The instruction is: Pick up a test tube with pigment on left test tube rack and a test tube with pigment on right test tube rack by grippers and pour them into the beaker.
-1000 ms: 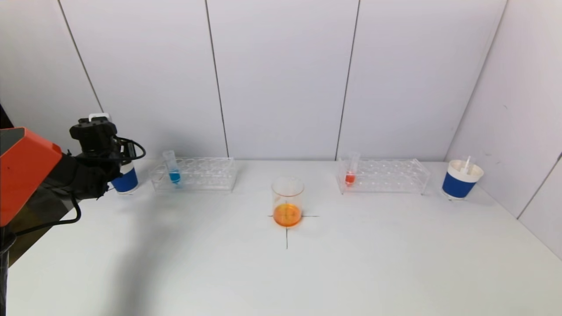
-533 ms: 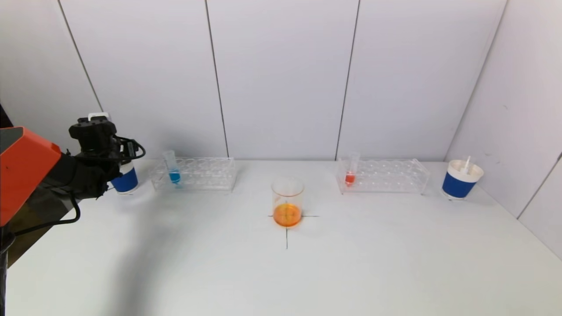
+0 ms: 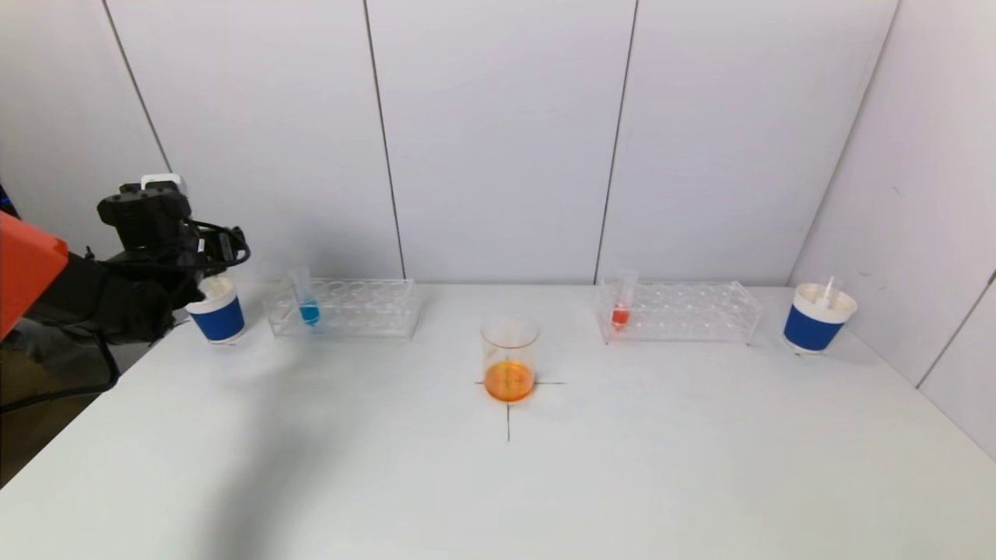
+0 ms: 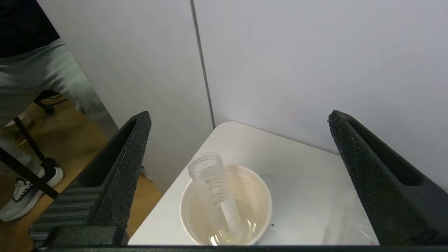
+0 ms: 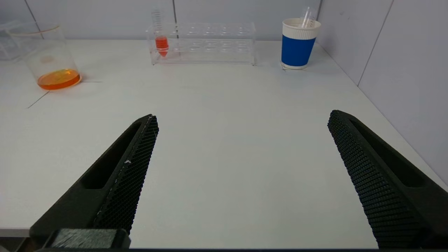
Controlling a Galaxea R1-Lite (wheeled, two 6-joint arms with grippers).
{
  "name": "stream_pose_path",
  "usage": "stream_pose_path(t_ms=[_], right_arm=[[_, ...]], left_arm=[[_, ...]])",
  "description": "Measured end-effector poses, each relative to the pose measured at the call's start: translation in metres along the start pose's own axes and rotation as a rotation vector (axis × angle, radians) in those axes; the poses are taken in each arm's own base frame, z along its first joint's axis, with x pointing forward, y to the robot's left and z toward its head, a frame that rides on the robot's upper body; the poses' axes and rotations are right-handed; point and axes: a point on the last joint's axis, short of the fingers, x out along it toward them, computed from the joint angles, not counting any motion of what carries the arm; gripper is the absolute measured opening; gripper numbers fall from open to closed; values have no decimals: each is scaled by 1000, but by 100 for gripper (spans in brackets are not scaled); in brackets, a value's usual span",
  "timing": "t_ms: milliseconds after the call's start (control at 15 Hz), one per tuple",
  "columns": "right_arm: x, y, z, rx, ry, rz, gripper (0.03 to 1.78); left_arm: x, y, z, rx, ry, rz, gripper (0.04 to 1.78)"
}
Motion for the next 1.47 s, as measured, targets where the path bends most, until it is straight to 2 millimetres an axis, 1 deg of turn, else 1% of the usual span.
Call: stream_pose_path(t_ms=[200, 400, 533, 667, 800, 1067, 1267, 1467], right_arm=[[0, 0, 0, 0, 0, 0, 176], [0, 0, 0, 0, 0, 0, 176], [0, 0, 0, 0, 0, 0, 176], [0, 0, 0, 0, 0, 0, 176], [0, 0, 0, 0, 0, 0, 176], [0, 0, 0, 0, 0, 0, 176], [0, 0, 0, 0, 0, 0, 176], [0, 0, 0, 0, 0, 0, 176]], left_arm=[[-48, -1, 32, -6, -31, -58, 176], [-114, 8, 60, -10, -71, -110, 176], [-158, 19, 70, -2, -97, -131, 176], [-202, 34, 74, 15, -129, -143, 176], [-244, 52, 72, 27, -156, -153, 176], [-308, 82, 58, 36, -164, -163, 176], [-351, 102, 41, 38, -150, -164, 176], [-388, 120, 16, 47, -125, -161, 176]])
